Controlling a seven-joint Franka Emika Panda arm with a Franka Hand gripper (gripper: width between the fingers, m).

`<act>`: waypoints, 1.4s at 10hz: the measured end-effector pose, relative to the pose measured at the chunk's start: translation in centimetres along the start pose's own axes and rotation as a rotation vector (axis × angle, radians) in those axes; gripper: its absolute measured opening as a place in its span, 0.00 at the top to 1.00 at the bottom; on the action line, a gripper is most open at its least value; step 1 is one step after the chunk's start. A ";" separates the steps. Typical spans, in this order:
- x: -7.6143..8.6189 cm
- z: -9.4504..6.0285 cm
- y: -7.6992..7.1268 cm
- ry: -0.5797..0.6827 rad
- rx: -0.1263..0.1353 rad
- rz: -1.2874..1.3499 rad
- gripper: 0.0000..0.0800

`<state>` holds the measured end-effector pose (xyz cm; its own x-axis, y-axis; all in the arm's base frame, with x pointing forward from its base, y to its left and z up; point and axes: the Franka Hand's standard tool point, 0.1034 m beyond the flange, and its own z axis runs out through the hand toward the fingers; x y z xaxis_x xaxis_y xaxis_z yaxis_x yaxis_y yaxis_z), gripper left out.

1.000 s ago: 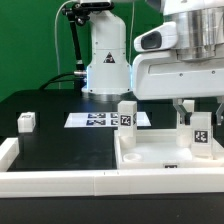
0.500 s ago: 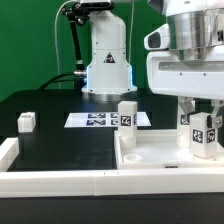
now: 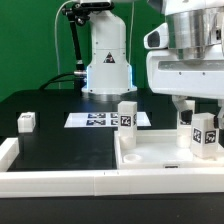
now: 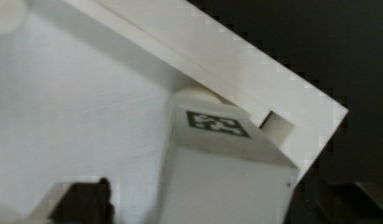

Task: Assemble square table

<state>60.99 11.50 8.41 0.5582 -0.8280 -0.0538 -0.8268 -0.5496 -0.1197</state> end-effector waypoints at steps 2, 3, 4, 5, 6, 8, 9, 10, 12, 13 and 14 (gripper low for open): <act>0.2 0.0 0.0 0.004 0.001 -0.191 0.20; 0.1 -0.1 -0.1 0.007 -0.002 -0.300 0.20; -0.1 -0.1 -0.2 0.008 -0.003 -0.375 0.19; -0.4 0.0 -0.4 0.010 -0.005 -0.452 0.19; -0.5 -0.1 -0.5 0.015 -0.012 -0.561 0.19; -0.5 -0.1 -0.5 0.017 -0.018 -0.708 0.19; -0.6 -0.1 -0.5 0.019 -0.024 -0.791 0.19; -0.7 0.0 -0.6 0.021 -0.028 -0.859 0.19; -0.7 0.0 -0.6 0.025 -0.029 -0.980 0.19; -0.8 0.1 -0.5 0.025 -0.030 -1.030 0.19; -0.7 0.1 -0.5 0.032 -0.027 -1.059 0.19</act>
Offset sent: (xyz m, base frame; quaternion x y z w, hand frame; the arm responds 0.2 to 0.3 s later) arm 0.0042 0.0059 0.0014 -0.0244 0.0044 -0.2528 0.9672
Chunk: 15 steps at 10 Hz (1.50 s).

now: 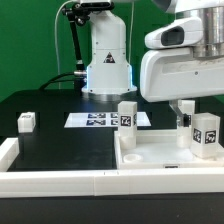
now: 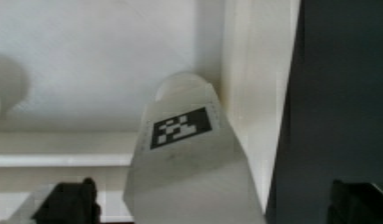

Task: Assemble square table

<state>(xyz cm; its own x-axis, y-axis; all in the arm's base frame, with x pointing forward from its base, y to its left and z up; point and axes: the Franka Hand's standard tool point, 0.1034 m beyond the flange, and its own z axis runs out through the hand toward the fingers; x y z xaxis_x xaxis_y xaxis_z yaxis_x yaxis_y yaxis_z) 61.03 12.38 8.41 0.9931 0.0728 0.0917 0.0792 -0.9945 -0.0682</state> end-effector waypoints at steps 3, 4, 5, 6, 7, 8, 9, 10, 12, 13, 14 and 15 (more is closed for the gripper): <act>0.0 0.0 0.1 0.001 0.001 -0.026 0.53; 0.0 0.0 0.1 0.001 0.001 -0.026 0.53; 0.0 0.0 0.2 0.001 0.000 -0.024 0.64; 0.0 0.0 0.2 0.001 0.000 -0.010 0.64; 0.0 0.0 0.2 0.001 0.000 0.009 0.64; 0.0 0.0 0.3 0.001 0.001 0.018 0.64; 0.0 0.0 0.4 0.000 0.006 0.107 0.64; 0.1 -0.1 0.8 -0.004 0.030 0.235 0.64; 0.0 -0.1 0.8 -0.009 0.030 0.430 0.64; -0.1 0.0 0.7 -0.012 0.028 0.513 0.64; -0.2 0.1 0.7 -0.008 0.027 0.653 0.64; -0.3 0.1 0.7 -0.005 0.025 0.759 0.64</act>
Offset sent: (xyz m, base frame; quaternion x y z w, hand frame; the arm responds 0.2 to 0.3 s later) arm 0.0000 0.0000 0.0000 0.0000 0.0000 0.0000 1.0000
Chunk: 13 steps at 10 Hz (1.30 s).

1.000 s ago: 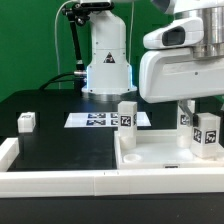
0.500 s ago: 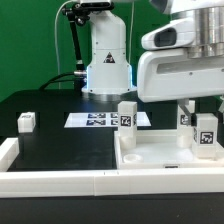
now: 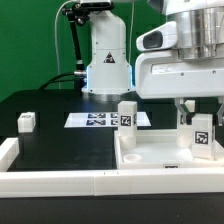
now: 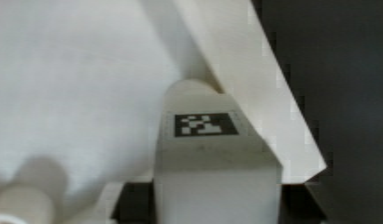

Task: Assemble square table

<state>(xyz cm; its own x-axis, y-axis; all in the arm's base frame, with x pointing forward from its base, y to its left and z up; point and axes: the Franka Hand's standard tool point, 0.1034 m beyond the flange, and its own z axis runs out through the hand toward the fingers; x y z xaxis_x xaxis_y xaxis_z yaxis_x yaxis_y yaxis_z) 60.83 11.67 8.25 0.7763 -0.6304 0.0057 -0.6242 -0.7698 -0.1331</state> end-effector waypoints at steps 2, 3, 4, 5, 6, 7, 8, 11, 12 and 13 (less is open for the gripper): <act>-0.1 0.0 0.0 0.007 -0.006 0.213 0.64; -0.1 0.0 0.0 0.008 -0.007 0.276 0.64; 0.0 0.0 0.0 0.007 -0.009 0.351 0.64; 0.1 0.0 0.2 0.002 -0.007 0.376 0.64; 0.1 0.0 0.2 0.002 -0.006 0.416 0.64; 0.1 0.0 0.1 0.002 -0.006 0.409 0.63; 0.1 0.0 0.2 0.001 -0.007 0.363 0.63; 0.1 -0.1 -0.1 0.001 -0.011 0.126 0.23; 0.1 -0.1 -0.1 0.001 -0.011 0.038 0.20; 0.1 -0.1 -0.1 0.001 -0.011 -0.037 0.20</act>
Offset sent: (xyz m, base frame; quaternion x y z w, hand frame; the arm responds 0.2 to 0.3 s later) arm -0.0027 -0.0007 -0.0050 -0.0342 -0.0102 0.2424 0.9695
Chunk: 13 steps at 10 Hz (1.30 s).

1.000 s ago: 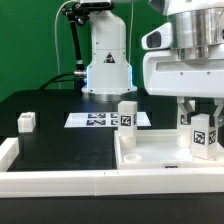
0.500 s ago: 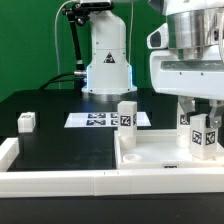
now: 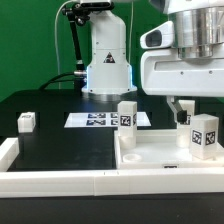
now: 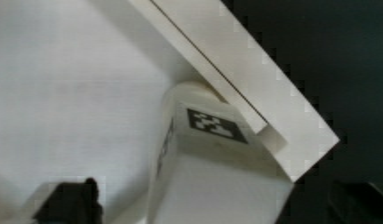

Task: Assemble square table

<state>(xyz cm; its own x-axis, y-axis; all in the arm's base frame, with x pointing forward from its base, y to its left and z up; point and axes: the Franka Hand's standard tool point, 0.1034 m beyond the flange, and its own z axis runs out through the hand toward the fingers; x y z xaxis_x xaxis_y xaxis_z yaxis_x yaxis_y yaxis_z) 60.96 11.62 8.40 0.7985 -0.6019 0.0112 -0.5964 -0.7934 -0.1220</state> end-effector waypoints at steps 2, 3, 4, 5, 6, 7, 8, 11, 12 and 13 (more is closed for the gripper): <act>-0.3 0.2 -0.1 0.000 -0.006 -0.189 0.19; -0.3 0.2 -0.2 0.000 -0.010 -0.285 0.19; -0.2 0.2 -0.1 0.000 -0.016 -0.385 0.19; -0.2 0.2 0.0 0.000 -0.016 -0.452 0.19; -0.1 0.2 0.1 0.000 -0.017 -0.520 0.19; -0.1 0.2 0.1 0.000 -0.017 -0.583 0.19; -0.1 0.3 0.0 0.007 -0.014 -0.602 0.19; 0.0 0.3 0.1 0.018 -0.012 -0.681 0.22; 0.0 0.3 0.1 0.019 -0.012 -0.681 0.43; 0.0 0.3 0.1 0.019 -0.012 -0.681 0.43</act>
Offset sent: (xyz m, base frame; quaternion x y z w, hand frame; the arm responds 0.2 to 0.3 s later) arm 0.0063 0.0041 -0.0009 -0.0246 -0.0058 -0.2613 0.9649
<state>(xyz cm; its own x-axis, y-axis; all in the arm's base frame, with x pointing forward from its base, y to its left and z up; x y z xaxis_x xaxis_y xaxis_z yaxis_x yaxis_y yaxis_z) 60.96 11.59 8.07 0.9946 0.0310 0.0988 0.0381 -0.9967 -0.0710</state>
